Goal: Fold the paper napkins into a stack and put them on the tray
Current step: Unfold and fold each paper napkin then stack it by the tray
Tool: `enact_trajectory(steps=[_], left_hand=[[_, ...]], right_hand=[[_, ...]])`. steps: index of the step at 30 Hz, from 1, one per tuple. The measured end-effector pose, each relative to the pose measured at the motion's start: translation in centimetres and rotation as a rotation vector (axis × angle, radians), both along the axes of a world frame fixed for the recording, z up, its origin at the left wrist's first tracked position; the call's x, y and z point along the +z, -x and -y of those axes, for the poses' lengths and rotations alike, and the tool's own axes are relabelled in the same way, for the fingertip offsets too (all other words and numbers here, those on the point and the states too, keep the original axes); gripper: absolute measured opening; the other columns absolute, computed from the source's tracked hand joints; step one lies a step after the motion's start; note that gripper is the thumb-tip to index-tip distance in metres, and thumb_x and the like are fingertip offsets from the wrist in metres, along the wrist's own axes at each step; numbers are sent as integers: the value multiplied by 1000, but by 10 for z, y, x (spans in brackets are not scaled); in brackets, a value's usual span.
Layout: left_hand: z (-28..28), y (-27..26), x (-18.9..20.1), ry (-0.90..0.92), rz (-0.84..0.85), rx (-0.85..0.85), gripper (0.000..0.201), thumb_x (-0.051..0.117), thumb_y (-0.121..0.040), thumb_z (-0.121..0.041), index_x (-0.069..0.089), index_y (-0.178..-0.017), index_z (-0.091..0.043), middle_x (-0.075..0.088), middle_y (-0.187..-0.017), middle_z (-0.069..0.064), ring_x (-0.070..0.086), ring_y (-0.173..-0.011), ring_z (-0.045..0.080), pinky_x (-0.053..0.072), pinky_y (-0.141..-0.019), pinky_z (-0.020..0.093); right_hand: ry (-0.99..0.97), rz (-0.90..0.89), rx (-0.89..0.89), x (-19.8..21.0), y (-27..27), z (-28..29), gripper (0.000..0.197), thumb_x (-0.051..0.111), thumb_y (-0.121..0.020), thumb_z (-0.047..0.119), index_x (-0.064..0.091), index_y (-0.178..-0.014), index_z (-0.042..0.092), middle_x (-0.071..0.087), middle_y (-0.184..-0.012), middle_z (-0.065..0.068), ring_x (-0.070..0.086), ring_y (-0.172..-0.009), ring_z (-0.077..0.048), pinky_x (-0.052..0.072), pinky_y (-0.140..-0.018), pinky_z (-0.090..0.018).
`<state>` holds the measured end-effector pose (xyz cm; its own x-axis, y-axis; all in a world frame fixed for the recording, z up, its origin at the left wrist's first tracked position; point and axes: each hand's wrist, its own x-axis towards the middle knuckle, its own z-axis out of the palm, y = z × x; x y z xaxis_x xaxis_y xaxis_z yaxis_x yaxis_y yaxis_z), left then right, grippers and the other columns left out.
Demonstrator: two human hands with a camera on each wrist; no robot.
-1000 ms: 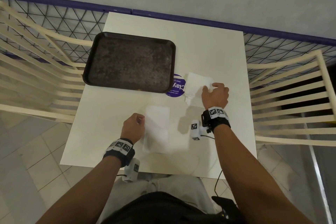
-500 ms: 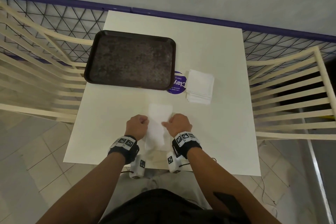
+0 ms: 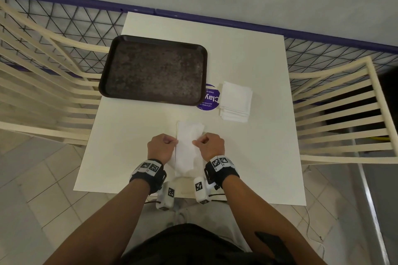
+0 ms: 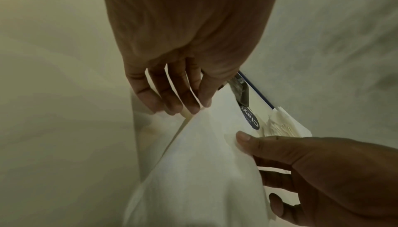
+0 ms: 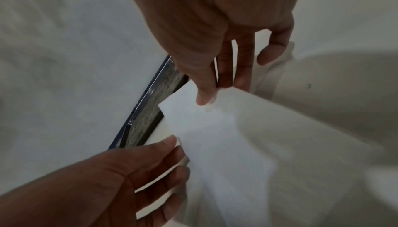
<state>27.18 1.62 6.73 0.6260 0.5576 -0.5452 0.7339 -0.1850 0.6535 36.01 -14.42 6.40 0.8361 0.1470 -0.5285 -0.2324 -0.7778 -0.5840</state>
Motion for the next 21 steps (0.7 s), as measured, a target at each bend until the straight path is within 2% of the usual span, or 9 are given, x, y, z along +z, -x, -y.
enact_trajectory(steps=[3,5,8,11,13,15,17,19,21], left_hand=[[1,2,1,18,-16,10,13,71,-91,-23,70,-79,-28,77,-95,-1,70,-101,26,54,-99,38],[1,4,1,41,-24,16,11,68,-92,-24,71,-83,-27,77,-95,-1,70,-101,28,54,-99,41],[2,6,1,72,-7,21,18,58,-99,-34,69,-84,-30,77,-98,-1,71,-101,28,54,-99,43],[4,5,5,80,14,-2,37,50,-104,-47,73,-90,-21,77,-98,2,69,-98,27,52,-97,40],[6,4,9,81,49,-20,37,59,-100,-50,74,-92,-18,75,-93,0,67,-92,22,50,-91,36],[7,4,8,98,87,-24,25,72,-94,-44,71,-85,-21,72,-84,-4,65,-85,19,49,-83,33],[5,3,6,102,109,-10,21,75,-93,-36,66,-80,-21,70,-81,-4,64,-82,21,50,-80,35],[4,1,5,132,156,41,20,74,-94,-33,66,-85,-17,73,-86,1,66,-84,24,54,-85,41],[4,-2,8,185,212,73,14,73,-96,-29,68,-91,-16,76,-94,3,71,-92,26,57,-91,47]], right_hand=[[-37,22,-21,2,-1,0,15,80,-84,31,74,-82,18,75,-88,3,66,-83,-14,52,-79,-26],[-55,39,-25,4,-2,1,15,78,-87,30,75,-87,15,75,-90,2,64,-82,-13,48,-80,-23],[-55,42,-5,5,-4,2,17,75,-90,33,72,-89,16,71,-90,5,60,-82,-11,42,-81,-21],[-66,31,-16,7,-6,4,17,74,-90,34,70,-87,17,69,-88,6,57,-81,-11,40,-81,-21],[-90,26,-42,8,-7,5,18,75,-89,33,71,-88,16,71,-90,3,57,-82,-12,38,-80,-19],[-108,30,-51,10,-5,5,21,75,-89,35,73,-92,15,70,-90,4,58,-85,-12,40,-83,-21],[-152,15,-79,11,-2,3,26,75,-89,39,71,-100,16,68,-92,7,61,-89,-13,42,-84,-22],[-220,-46,-125,12,1,0,40,74,-87,47,64,-116,22,67,-101,6,64,-98,-15,45,-88,-26],[-307,-124,-132,12,3,-3,58,75,-83,53,52,-131,31,65,-115,2,63,-107,-17,51,-96,-35]])
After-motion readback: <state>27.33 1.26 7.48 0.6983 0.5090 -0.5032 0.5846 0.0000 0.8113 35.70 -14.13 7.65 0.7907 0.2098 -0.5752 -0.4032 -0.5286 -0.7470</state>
